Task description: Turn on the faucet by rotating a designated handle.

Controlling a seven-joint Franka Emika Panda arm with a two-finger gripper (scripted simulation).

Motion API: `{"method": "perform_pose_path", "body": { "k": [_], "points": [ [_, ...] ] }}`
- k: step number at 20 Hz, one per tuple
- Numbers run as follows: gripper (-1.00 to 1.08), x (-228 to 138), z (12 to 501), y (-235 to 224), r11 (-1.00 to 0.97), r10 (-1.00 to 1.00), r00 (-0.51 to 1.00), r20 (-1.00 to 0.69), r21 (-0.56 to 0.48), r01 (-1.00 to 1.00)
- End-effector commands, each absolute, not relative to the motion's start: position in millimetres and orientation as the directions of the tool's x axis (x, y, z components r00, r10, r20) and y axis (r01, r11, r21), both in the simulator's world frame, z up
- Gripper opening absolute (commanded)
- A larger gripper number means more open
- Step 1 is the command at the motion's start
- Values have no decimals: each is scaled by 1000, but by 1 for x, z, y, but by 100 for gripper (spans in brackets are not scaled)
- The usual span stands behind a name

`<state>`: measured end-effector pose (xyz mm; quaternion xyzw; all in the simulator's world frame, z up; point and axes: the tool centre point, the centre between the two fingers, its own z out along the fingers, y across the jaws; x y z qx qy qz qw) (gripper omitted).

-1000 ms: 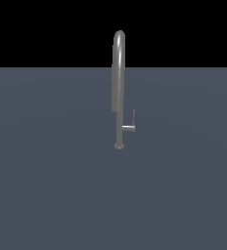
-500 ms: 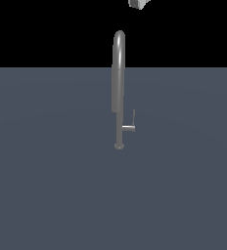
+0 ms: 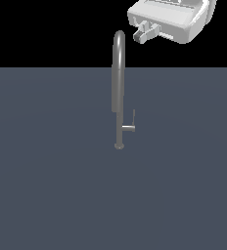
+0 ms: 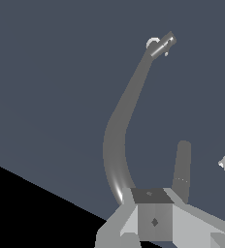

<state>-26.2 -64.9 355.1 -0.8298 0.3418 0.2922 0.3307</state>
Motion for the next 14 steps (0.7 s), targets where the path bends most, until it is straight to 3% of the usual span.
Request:
{"method": "perform_pose_path", "body": {
  "k": [1, 14],
  "points": [
    [-100, -16, 339, -70, -490, -363, 544, -757, -341, -802],
    [-100, 20, 235, -84, -145, -209, 228, -951, -200, -969]
  ]
}}
